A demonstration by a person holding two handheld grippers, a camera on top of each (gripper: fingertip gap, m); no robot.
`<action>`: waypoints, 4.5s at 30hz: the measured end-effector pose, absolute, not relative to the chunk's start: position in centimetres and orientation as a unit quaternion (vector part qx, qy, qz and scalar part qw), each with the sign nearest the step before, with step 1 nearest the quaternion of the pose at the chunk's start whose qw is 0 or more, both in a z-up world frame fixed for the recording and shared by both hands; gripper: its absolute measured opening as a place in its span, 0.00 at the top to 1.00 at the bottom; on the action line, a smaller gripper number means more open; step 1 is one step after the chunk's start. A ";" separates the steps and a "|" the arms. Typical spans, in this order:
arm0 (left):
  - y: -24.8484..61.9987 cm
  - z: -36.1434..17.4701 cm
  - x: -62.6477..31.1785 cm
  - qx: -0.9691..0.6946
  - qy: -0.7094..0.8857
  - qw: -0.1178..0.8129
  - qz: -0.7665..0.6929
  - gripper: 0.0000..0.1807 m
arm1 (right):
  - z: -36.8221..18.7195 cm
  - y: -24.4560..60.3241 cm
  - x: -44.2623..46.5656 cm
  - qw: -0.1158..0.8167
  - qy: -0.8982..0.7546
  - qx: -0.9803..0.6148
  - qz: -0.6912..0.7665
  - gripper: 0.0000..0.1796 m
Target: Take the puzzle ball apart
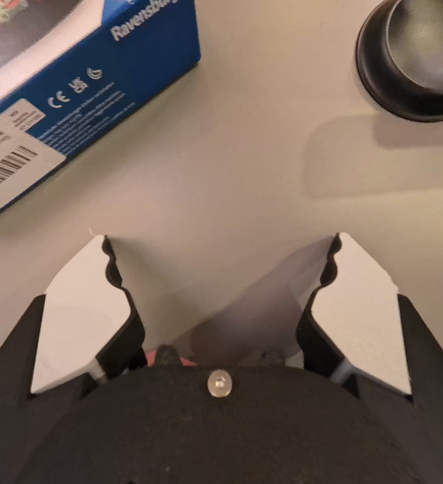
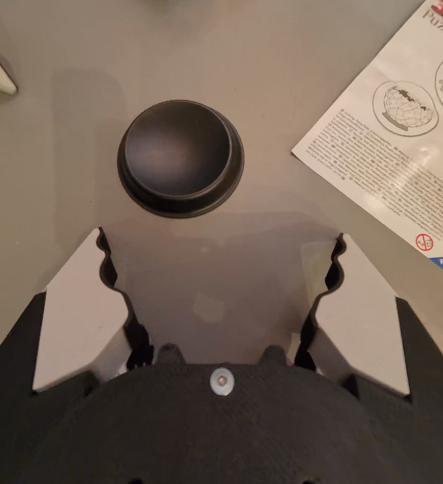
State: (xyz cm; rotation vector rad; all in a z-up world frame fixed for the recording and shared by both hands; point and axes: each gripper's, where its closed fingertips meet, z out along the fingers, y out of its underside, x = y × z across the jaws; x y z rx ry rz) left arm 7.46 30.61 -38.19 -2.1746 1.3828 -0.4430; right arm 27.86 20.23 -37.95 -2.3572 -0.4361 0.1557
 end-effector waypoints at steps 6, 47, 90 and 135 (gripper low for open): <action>30.6 -37.9 7.1 -0.801 0.508 0.269 -0.166 0.23 | -37.8 20.1 27.7 0.363 -0.168 -0.914 0.061 0.13; 34.8 -36.9 5.5 -0.835 0.442 0.318 -0.088 0.96 | -37.4 21.3 28.0 0.379 -0.132 -0.915 0.048 0.27; 34.6 -38.0 6.7 -0.838 0.435 0.292 -0.151 0.23 | -38.0 22.1 29.2 0.363 -0.078 -0.928 0.026 0.11; 35.2 -38.1 5.9 -0.845 0.425 0.289 -0.146 0.19 | -38.1 22.4 28.3 0.368 -0.066 -0.927 0.020 0.11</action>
